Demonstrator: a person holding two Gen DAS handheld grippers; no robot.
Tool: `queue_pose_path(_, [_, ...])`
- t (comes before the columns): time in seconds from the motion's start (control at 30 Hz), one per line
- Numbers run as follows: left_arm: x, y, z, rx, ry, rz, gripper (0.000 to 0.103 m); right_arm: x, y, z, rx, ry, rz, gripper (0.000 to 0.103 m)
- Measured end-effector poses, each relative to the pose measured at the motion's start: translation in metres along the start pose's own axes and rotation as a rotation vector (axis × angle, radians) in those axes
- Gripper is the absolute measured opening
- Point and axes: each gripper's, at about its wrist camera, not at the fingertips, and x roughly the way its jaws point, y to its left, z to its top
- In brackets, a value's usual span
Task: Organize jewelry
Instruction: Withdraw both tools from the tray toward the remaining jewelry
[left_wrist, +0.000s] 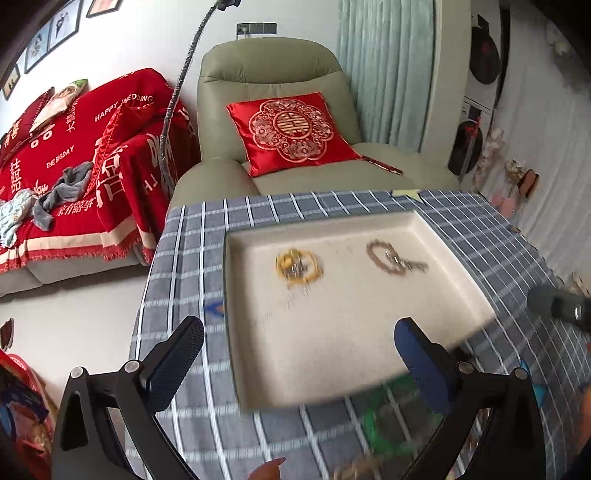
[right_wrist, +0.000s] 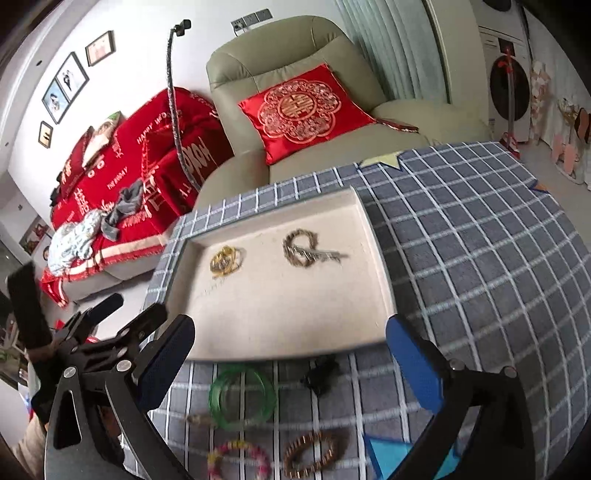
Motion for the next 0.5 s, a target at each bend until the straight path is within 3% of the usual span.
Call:
queue_pose_path(0.4, [-0.042, -0.004, -0.068, 0.061, -0.004, 0.081, 0.103, -0.033, -0.008, -0.055, 0.020, 0.038, -0.008, 0.103])
queue_pose_path(0.5, [-0.039, -0.003, -0.083, 0.073, 0.051, 0.041, 0.103, -0.034, -0.011, -0.073, 0.023, 0.065, -0.029, 0.103])
